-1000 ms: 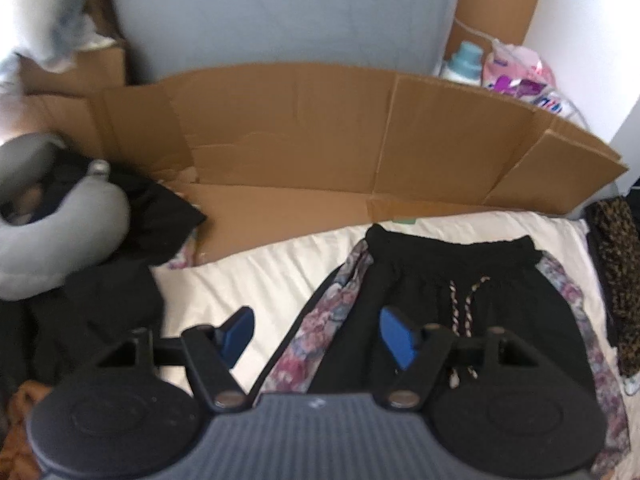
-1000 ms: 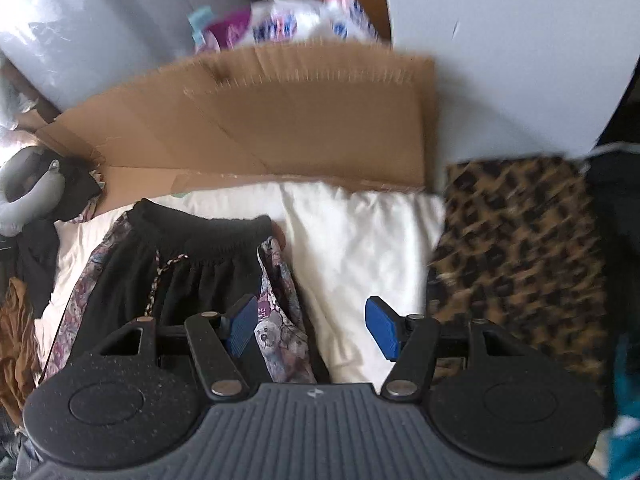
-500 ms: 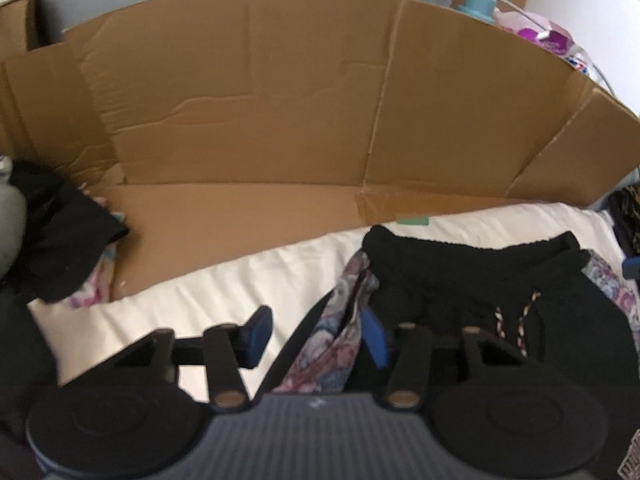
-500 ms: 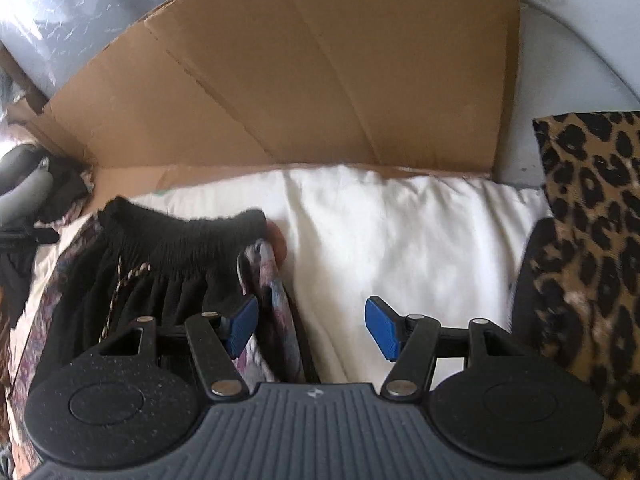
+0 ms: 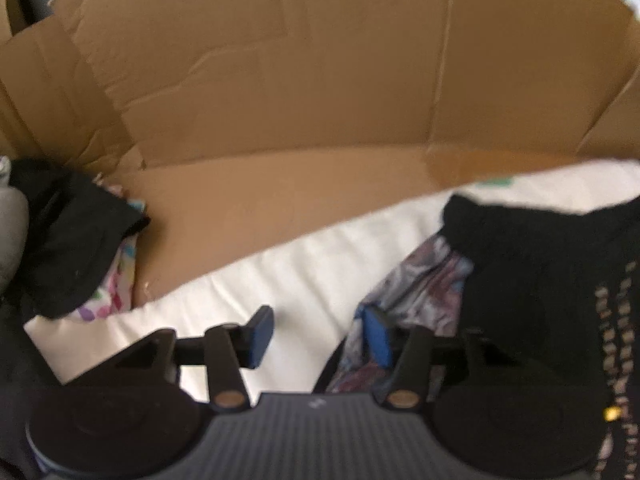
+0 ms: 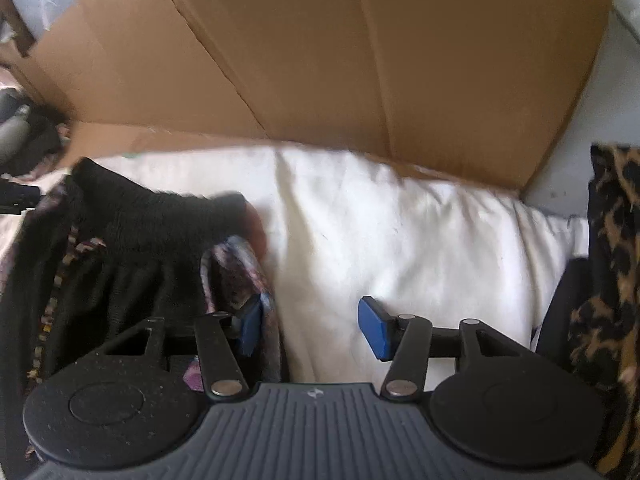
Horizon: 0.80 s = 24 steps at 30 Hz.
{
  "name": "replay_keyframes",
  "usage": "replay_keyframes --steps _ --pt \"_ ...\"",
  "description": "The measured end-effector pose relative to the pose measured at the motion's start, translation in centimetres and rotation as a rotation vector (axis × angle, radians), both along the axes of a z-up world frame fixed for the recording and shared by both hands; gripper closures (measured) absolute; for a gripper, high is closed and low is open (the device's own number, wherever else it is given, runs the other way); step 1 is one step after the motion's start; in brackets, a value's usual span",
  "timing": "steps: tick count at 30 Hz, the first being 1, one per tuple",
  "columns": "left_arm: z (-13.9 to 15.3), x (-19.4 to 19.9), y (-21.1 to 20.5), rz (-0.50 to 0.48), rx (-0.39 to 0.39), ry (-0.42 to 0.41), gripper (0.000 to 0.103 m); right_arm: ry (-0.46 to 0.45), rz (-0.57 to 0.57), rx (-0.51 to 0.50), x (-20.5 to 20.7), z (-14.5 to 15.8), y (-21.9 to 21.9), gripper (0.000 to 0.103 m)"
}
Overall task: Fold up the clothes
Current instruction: 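Grasp the shorts' waistband edge with both tools and lift it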
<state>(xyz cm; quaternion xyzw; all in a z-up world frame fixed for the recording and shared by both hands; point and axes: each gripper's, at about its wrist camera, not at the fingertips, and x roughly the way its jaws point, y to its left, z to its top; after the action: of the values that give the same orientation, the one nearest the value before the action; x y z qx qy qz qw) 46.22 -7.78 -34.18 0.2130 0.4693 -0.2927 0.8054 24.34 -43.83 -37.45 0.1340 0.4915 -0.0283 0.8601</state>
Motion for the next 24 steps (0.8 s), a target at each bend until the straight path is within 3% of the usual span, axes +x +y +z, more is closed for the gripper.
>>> replay_keyframes --steps 2,4,7,9,16,19,21,22,24 --pt "1.4 0.0 0.2 -0.039 -0.064 0.017 0.051 -0.045 0.005 0.029 -0.2 1.4 -0.6 0.045" --pt "2.6 0.0 0.1 -0.077 -0.109 0.021 0.044 -0.077 -0.012 0.064 0.1 2.3 -1.2 0.045" --pt "3.0 0.2 -1.0 -0.109 -0.147 0.031 0.043 -0.073 0.009 0.103 1.1 2.1 -0.7 0.044" --pt "2.6 0.4 -2.0 -0.128 -0.148 0.052 0.043 -0.059 0.035 0.101 2.0 1.6 0.0 0.040" --pt "-0.3 -0.7 -5.0 -0.212 -0.070 0.096 0.043 0.006 0.139 0.049 4.2 -0.8 3.0 0.042" --pt "-1.5 -0.6 -5.4 -0.229 -0.044 0.111 0.045 0.036 0.202 -0.013 4.9 -1.7 4.2 0.056" --pt "-1.6 -0.5 -5.1 -0.228 -0.062 0.120 0.055 0.033 0.259 -0.043 5.4 -1.6 5.0 0.071" --pt "-1.5 -0.6 -5.2 -0.243 -0.065 0.122 0.067 0.032 0.276 -0.070 5.4 -1.4 5.4 0.072" --pt "-1.3 -0.9 -5.2 -0.276 -0.068 0.125 0.081 0.031 0.310 -0.125 5.5 -1.0 6.1 0.074"
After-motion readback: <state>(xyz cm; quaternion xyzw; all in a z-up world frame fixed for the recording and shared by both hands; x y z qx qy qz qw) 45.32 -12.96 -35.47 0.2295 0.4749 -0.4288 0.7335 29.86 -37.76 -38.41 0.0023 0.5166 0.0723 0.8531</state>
